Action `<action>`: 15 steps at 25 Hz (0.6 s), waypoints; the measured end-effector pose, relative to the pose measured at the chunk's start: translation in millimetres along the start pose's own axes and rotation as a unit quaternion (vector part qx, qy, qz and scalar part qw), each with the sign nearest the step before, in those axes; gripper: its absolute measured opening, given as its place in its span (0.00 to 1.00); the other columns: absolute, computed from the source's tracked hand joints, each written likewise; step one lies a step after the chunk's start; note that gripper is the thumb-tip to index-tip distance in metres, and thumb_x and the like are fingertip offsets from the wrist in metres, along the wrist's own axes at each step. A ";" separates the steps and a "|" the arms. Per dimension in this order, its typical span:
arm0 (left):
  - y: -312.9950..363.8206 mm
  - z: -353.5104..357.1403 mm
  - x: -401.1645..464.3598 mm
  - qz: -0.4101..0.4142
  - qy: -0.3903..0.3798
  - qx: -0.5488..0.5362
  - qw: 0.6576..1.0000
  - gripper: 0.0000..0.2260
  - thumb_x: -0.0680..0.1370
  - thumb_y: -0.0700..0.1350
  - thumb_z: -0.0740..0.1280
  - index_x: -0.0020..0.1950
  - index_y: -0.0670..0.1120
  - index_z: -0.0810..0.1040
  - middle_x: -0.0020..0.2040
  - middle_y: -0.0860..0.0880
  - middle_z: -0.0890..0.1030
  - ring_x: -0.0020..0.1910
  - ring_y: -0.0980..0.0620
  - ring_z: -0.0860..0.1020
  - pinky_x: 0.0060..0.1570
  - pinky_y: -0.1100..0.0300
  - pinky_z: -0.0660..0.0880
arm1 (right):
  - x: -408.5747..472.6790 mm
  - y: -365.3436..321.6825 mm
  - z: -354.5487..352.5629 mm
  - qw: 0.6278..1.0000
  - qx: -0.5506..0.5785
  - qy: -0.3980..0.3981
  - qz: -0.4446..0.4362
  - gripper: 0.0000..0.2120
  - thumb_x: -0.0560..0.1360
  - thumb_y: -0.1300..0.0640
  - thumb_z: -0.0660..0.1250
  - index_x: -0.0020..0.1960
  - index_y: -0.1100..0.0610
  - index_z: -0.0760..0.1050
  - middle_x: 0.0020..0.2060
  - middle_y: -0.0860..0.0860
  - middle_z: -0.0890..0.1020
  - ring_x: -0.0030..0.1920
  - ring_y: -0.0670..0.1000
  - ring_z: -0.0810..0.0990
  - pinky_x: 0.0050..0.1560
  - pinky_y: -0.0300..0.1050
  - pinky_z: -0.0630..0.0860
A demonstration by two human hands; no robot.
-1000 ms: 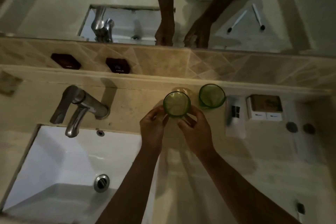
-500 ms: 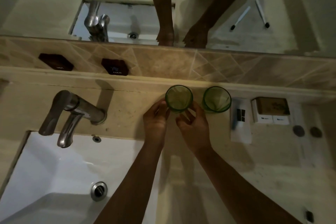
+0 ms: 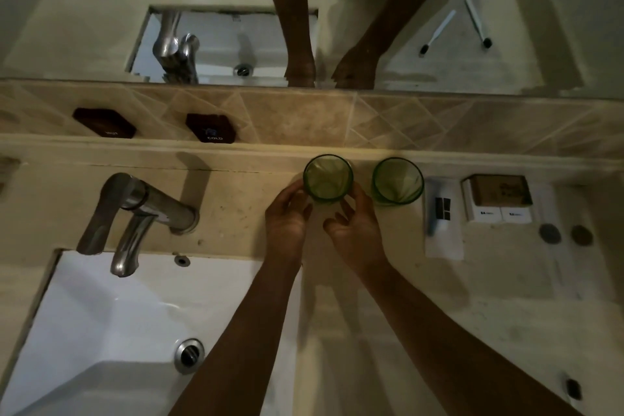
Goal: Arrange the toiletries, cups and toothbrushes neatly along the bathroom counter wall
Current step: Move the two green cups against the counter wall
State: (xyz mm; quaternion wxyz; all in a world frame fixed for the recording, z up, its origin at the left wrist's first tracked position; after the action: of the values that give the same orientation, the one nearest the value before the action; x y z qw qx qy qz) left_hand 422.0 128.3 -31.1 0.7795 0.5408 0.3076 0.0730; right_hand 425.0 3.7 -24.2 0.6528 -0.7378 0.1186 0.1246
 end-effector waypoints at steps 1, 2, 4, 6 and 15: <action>2.0 -0.3 -1.1 -0.007 -0.004 0.009 1.000 0.11 0.80 0.34 0.64 0.56 0.43 0.83 0.62 0.40 0.82 0.64 0.41 0.79 0.62 0.47 0.77 | 0.3 -0.3 0.0 1.000 -0.002 -0.002 0.000 0.40 0.66 0.66 0.69 0.75 0.51 0.62 0.70 0.51 0.70 0.70 0.49 0.71 0.65 0.49 0.76; 4.4 0.4 -3.1 -0.012 -0.009 0.019 1.000 0.12 0.80 0.34 0.63 0.58 0.43 0.83 0.63 0.41 0.82 0.63 0.43 0.79 0.63 0.48 0.77 | 0.6 -0.6 -0.1 1.000 -0.007 -0.003 0.001 0.40 0.66 0.65 0.69 0.76 0.52 0.62 0.70 0.52 0.70 0.71 0.50 0.71 0.66 0.49 0.76; 9.9 2.6 -7.7 -0.017 -0.014 0.041 0.999 0.14 0.80 0.32 0.61 0.60 0.42 0.81 0.62 0.43 0.82 0.60 0.47 0.80 0.61 0.50 0.78 | -0.2 -4.2 -1.2 1.000 -0.024 -0.007 0.014 0.40 0.68 0.66 0.70 0.77 0.53 0.60 0.71 0.53 0.69 0.71 0.51 0.70 0.66 0.49 0.75; 13.3 1.9 -13.6 -0.029 0.003 0.048 0.998 0.15 0.80 0.30 0.60 0.62 0.39 0.80 0.57 0.45 0.82 0.54 0.50 0.81 0.57 0.53 0.79 | -4.1 -7.6 -4.8 0.998 -0.046 -0.017 0.035 0.40 0.71 0.65 0.70 0.78 0.53 0.58 0.73 0.53 0.68 0.71 0.50 0.70 0.66 0.47 0.75; -36.6 -3.3 -140.1 -0.151 -0.051 0.127 0.979 0.08 0.80 0.34 0.62 0.53 0.40 0.80 0.49 0.38 0.83 0.47 0.40 0.83 0.51 0.45 0.81 | -120.2 23.4 -113.2 0.986 -0.146 0.038 0.068 0.14 0.72 0.63 0.69 0.56 0.52 0.80 0.51 0.47 0.84 0.46 0.46 0.83 0.53 0.48 0.81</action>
State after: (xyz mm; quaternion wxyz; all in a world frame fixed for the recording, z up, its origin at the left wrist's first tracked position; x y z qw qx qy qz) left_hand 300.1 53.6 -8.2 0.7210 0.5858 0.3525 -0.1126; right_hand 307.3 -110.0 7.9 0.5234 -0.8193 0.1742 0.1564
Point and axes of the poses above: each hand's wrist, its own x-axis towards the middle knuckle, its own z-axis out of the palm, y = z × x, the point moved 3 cm from there along x, towards the middle knuckle
